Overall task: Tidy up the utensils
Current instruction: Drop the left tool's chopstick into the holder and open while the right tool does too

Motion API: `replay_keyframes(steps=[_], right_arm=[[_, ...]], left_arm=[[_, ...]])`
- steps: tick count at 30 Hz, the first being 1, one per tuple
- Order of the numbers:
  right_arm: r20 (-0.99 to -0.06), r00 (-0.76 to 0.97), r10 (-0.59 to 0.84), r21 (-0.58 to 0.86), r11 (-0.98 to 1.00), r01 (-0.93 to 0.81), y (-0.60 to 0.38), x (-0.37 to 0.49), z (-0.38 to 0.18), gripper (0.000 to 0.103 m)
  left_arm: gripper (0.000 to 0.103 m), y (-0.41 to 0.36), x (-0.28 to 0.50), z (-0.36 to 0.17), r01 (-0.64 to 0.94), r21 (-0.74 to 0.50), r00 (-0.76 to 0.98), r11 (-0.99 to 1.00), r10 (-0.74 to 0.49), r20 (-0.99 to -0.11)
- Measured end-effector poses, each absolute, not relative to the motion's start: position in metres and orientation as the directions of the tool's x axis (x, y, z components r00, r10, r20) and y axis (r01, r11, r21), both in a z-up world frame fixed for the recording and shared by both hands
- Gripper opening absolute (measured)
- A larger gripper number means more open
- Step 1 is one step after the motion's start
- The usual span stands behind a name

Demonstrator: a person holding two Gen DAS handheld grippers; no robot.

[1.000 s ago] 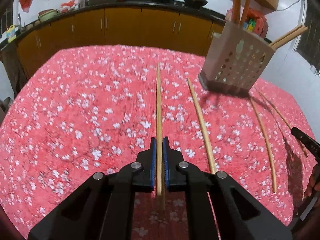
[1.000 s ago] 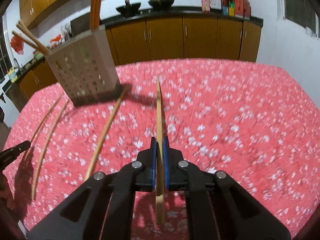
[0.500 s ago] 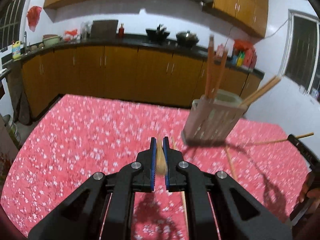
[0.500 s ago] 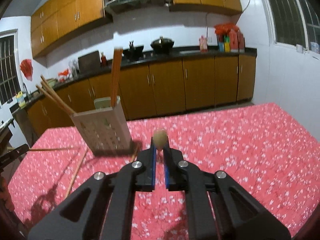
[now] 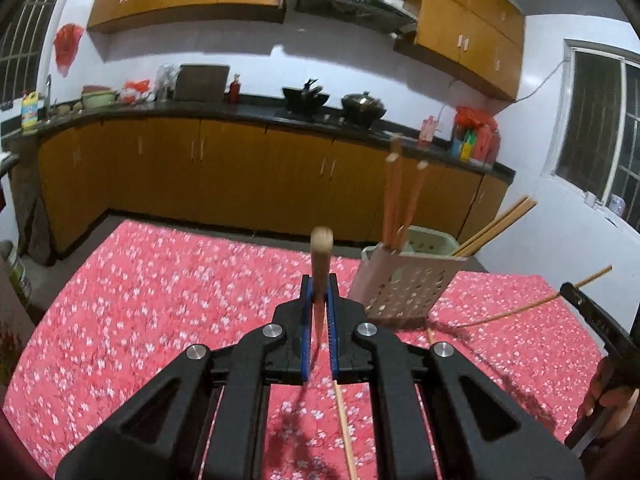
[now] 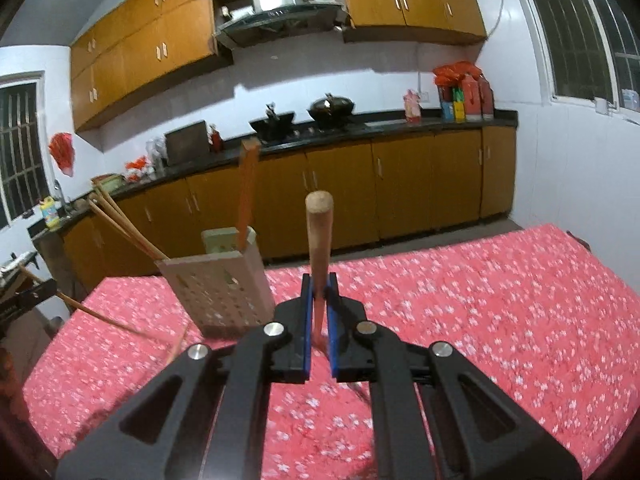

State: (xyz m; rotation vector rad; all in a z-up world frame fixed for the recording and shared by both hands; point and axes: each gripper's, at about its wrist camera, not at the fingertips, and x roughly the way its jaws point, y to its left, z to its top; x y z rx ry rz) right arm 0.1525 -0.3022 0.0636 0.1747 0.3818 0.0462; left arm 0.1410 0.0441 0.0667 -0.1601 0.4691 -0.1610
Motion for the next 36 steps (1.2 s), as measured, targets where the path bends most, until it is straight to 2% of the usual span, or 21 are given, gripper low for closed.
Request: replay_keyframes(steps=[8,13,25,31,36], right_arm=[[-0.213,0.951,0.223,0.241,0.955,-0.17,-0.291,0.138,0.131,0.008],[-0.18,0.948,0.261,0.238,0.947,-0.215,-0.282,0.142,0.153,0.008],[-0.328,0.908,0.26,0.179,0.961,-0.211,-0.262,0.203,0.16,0.008],[-0.391,0.88,0.271,0.188,0.959,-0.212,-0.26,0.231,0.147,0.008],[-0.435,0.854,0.286,0.211,0.954,-0.212,-0.259,0.245,0.132,0.008]], left_arm=[[0.007,0.022,0.138,0.118,0.221,-0.189,0.906,0.957,-0.273,-0.324],[0.007,0.002,0.143,0.143,0.239,-0.176,0.929,0.955,-0.278,-0.243],[0.007,-0.034,0.19,0.181,0.163,-0.176,0.985,0.971,-0.171,-0.032],[0.007,-0.046,0.216,0.161,0.131,-0.173,0.99,0.976,-0.139,-0.035],[0.007,-0.049,0.231,0.139,0.133,-0.189,0.985,0.973,-0.151,-0.085]])
